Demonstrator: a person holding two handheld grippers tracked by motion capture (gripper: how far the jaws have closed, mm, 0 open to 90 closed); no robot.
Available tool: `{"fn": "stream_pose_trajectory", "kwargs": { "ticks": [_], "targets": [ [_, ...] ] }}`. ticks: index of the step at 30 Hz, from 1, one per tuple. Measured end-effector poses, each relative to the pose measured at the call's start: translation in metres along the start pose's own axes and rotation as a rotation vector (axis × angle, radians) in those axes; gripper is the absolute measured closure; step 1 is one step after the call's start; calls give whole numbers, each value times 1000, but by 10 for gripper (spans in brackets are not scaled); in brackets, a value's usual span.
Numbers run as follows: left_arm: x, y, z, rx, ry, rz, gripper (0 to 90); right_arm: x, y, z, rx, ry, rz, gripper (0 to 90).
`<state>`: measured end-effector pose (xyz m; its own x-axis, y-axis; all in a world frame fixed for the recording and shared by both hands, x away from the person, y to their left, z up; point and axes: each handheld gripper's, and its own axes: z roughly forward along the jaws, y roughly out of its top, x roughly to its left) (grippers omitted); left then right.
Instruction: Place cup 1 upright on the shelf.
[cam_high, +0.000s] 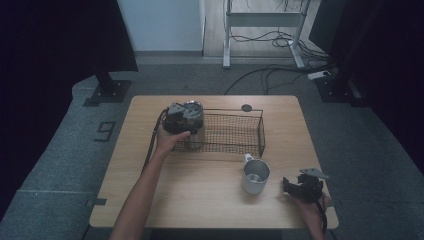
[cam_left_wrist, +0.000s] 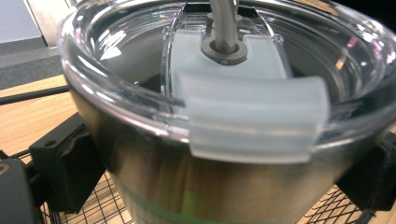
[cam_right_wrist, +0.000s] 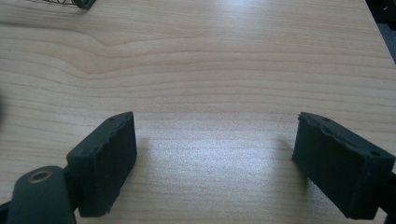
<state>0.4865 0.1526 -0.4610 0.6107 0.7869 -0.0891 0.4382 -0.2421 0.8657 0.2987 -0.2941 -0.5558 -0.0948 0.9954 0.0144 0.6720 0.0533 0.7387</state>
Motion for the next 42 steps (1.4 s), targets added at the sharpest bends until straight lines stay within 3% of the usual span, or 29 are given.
{"fn": "stream_pose_trajectory", "kwargs": {
  "ticks": [22,28,38,42],
  "targets": [
    [-1,-9,1,17,9,-1,35,0,0,0,0,0,0,130],
    [-7,-11,0,23,22,22,30,0,0,0,1,0,0,130],
    [-8,-12,-2,22,22,5,26,0,0,0,0,0,0,130],
    [-8,-11,-4,5,7,-32,0,0,0,0,1,0,0,130]
  ]
}}
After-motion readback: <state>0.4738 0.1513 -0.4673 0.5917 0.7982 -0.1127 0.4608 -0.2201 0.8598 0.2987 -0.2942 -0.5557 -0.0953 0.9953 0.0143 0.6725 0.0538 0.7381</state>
